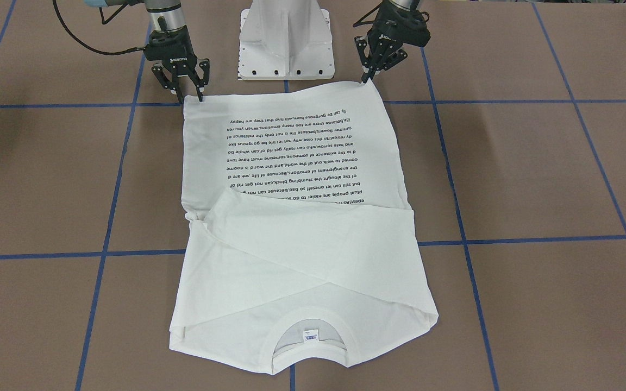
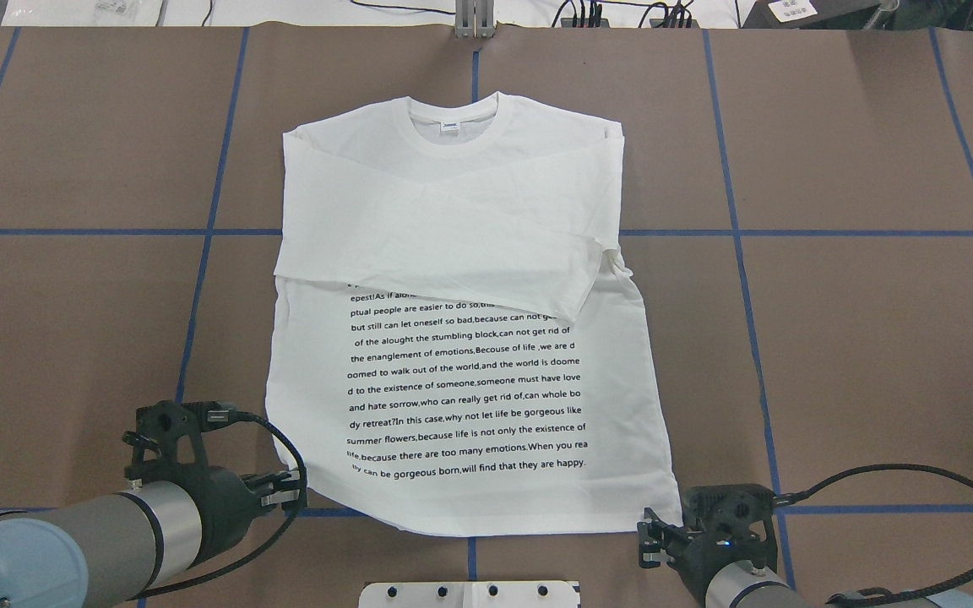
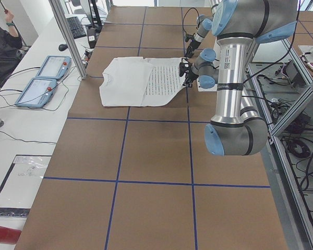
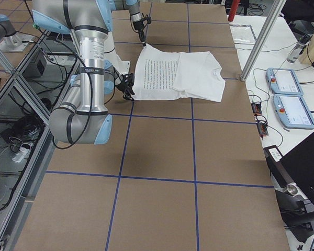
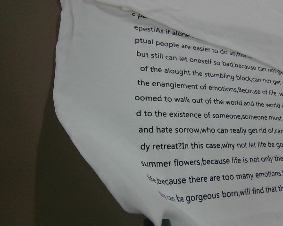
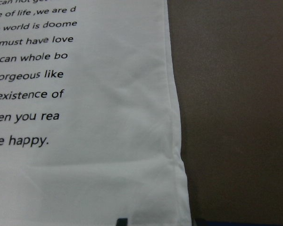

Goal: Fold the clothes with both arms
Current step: 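Regrasp the hem corner lower with the right gripper while the left holds its corner, then lift both hem corners and fold them over toward the collar with both grippers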

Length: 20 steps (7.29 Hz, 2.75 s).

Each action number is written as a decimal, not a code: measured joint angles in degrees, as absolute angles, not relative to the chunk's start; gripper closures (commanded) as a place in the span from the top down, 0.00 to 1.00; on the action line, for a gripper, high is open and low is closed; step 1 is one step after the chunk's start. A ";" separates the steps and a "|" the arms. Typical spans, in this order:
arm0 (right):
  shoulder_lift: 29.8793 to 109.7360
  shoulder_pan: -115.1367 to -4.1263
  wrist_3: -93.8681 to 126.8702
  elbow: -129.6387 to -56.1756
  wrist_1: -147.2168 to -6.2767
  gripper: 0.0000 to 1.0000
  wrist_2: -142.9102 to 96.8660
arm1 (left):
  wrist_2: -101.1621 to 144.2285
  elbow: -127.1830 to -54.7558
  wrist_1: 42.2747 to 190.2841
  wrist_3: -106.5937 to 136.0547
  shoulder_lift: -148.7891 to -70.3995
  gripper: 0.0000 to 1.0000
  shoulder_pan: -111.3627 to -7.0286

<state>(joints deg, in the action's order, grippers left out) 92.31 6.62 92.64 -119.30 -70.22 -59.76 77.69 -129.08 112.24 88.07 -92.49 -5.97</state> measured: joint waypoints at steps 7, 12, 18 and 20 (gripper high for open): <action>92.27 5.72 92.46 -141.03 -96.04 0.00 -67.35 | 80.53 -134.71 108.16 87.82 -91.84 0.00 -5.65; 67.50 -15.96 80.68 -151.50 -131.82 0.00 -84.30 | 92.42 -147.68 84.45 81.61 -101.65 0.00 -13.85; 58.13 -38.99 65.20 -122.51 -114.76 0.00 -89.88 | 93.01 -127.71 81.28 64.91 -114.47 0.00 -37.65; 53.83 -40.70 64.88 -111.58 -108.90 0.00 -89.60 | 92.83 -117.08 88.79 64.25 -116.67 0.00 -39.81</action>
